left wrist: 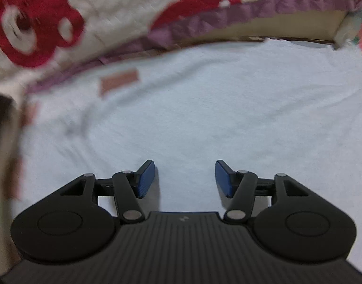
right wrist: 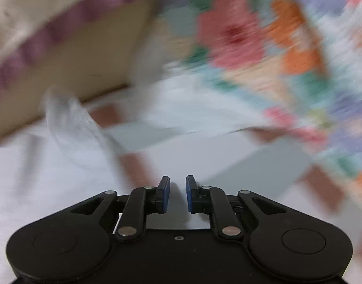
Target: Fold clothes
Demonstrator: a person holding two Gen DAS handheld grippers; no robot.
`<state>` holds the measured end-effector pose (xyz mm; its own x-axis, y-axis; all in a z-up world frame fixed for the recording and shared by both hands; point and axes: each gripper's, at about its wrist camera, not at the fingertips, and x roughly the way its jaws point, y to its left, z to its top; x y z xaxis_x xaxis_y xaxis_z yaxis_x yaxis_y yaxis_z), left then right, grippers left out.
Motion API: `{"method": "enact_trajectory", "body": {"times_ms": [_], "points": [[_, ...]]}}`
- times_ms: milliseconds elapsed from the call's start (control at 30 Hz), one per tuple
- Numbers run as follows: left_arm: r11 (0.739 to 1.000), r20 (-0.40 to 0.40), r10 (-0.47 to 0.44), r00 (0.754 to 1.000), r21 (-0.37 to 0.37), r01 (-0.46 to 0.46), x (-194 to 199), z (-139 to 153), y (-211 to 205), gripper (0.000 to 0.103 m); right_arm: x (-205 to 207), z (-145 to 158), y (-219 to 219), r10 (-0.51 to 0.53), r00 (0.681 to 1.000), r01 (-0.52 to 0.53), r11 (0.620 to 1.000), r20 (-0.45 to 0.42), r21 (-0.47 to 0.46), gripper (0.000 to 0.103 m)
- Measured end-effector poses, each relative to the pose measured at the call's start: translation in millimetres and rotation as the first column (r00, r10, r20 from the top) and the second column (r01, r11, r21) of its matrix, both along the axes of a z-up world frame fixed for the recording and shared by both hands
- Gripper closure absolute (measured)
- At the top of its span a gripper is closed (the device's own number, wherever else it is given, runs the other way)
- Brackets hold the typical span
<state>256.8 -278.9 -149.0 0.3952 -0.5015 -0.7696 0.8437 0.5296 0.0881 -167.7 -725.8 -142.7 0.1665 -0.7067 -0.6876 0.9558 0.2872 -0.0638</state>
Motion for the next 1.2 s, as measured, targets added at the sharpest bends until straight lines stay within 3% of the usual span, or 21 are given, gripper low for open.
{"method": "enact_trajectory", "body": {"times_ms": [67, 133, 167, 233, 333, 400, 567, 667, 800, 967, 1000, 1033, 1067, 1100, 1133, 1167, 1200], "points": [[1.0, 0.059, -0.009, 0.998, -0.015, 0.01, 11, 10, 2, 0.045, 3, 15, 5, 0.077, 0.996, -0.076, 0.996, 0.032, -0.038, 0.081], [0.999, 0.097, 0.003, 0.995, -0.037, 0.0, 31, 19, 2, 0.043, 19, 29, 9, 0.205, 0.977, -0.202, 0.978, 0.048, -0.058, 0.073], [0.999, 0.084, 0.003, 0.996, -0.04, 0.0, 38, 18, -3, 0.04, 33, 34, 11, 0.296, 0.954, -0.293, 0.954, 0.053, -0.058, 0.063], [0.999, 0.054, 0.002, 0.999, -0.045, 0.001, 52, 16, -14, 0.039, 65, 41, 13, 0.464, 0.884, -0.46, 0.886, 0.064, -0.063, 0.054], [0.999, 0.008, 0.0, 1.0, -0.053, 0.001, 74, 13, -29, 0.039, 122, 43, 14, 0.663, 0.747, -0.661, 0.748, 0.04, -0.055, 0.045], [0.998, -0.022, -0.002, 1.0, -0.058, 0.001, 88, 11, -40, 0.039, 162, 38, 9, 0.727, 0.686, -0.727, 0.686, -0.006, -0.035, 0.045], [0.998, -0.097, -0.007, 0.995, -0.07, 0.0, 124, 6, -66, 0.039, 241, 15, 3, 0.793, 0.606, -0.793, 0.608, -0.057, 0.033, 0.045], [0.997, -0.142, -0.011, 0.99, -0.078, 0.0, 146, 3, -82, 0.039, 266, 1, 3, 0.84, 0.538, -0.832, 0.543, -0.072, 0.111, 0.045], [0.995, -0.245, -0.022, 0.969, -0.098, -0.003, 153, -9, -99, 0.039, 271, -4, 2, 0.856, 0.517, -0.85, 0.516, -0.027, 0.106, 0.041], [0.987, -0.255, -0.012, 0.967, -0.158, -0.029, 145, -13, -107, 0.036, 270, 0, 13, 0.874, 0.486, -0.872, 0.486, -0.019, 0.061, 0.04], [0.984, -0.276, -0.021, 0.961, -0.176, -0.03, 143, -13, -108, 0.036, 270, 0, 15, 0.877, 0.48, -0.876, 0.48, -0.018, 0.053, 0.045], [0.986, -0.245, -0.023, 0.969, -0.166, -0.019, 139, -12, -110, 0.036, 270, 1, 17, 0.881, 0.474, -0.879, 0.474, -0.017, 0.044, 0.052], [0.988, -0.21, -0.025, 0.977, -0.154, -0.008, 134, -10, -113, 0.038, 270, 2, 19, 0.884, 0.467, -0.883, 0.468, -0.016, 0.035, 0.084], [0.99, -0.175, -0.027, 0.984, -0.141, 0.002, 130, -9, -115, 0.04, 270, 3, 21, 0.887, 0.461, -0.887, 0.461, -0.015, 0.026, 0.098], [0.992, -0.139, -0.03, 0.99, -0.128, 0.012, 125, -7, -118, 0.063, 269, 3, 23, 0.891, 0.455, -0.89, 0.455, -0.014, 0.017, 0.098], [0.993, -0.103, -0.034, 0.994, -0.115, 0.022, 121, -6, -121, 0.097, 269, 4, 25, 0.894, 0.448, -0.894, 0.448, -0.013, 0.008, 0.098], [0.994, -0.068, -0.038, 0.997, -0.101, 0.031, 116, -5, -123, 0.1, 269, 5, 27, 0.897, 0.442, -0.897, 0.442, -0.012, -0.001, 0.099]]}}
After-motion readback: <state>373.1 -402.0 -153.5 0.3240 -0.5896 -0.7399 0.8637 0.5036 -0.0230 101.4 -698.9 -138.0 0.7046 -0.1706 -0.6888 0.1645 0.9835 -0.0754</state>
